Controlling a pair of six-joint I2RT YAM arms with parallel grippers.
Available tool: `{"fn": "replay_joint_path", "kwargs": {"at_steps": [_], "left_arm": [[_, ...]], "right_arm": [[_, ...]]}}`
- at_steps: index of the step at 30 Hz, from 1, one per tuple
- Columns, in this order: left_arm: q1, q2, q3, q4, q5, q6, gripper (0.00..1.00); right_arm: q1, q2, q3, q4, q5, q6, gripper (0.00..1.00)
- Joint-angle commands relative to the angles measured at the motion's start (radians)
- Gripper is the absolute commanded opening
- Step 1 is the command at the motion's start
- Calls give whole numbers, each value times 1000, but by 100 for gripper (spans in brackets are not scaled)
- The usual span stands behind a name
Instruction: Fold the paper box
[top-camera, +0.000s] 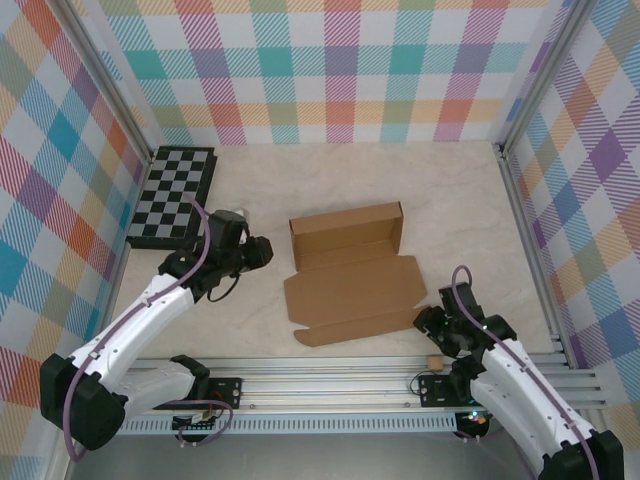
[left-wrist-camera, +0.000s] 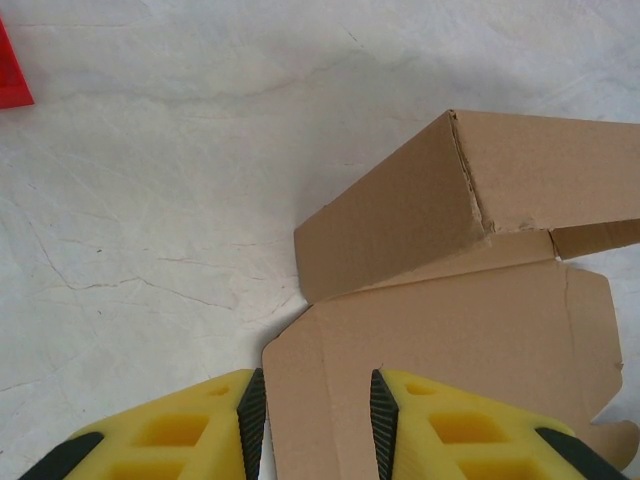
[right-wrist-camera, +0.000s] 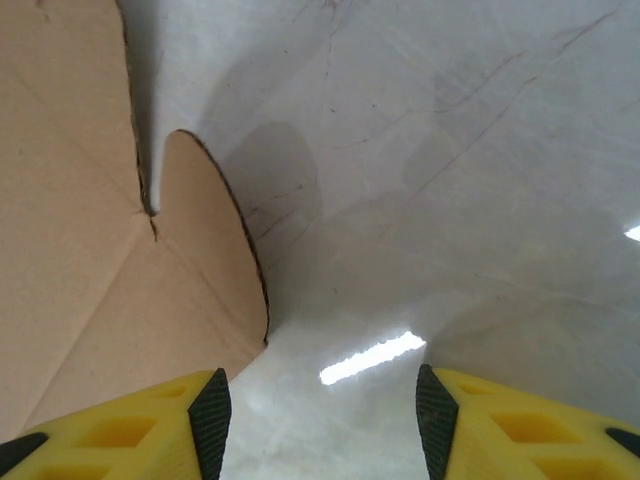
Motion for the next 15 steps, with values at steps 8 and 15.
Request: {"fn": "replay_joint_path", "kwargs": {"at_steps": [8, 15], "left_arm": [[-14, -6, -8, 17, -13, 13, 37], [-14, 18, -3, 29, -7, 13, 37]], "right_arm": [[0, 5, -145, 373, 10, 52, 38], [0, -18, -158, 475, -112, 25, 44]]}}
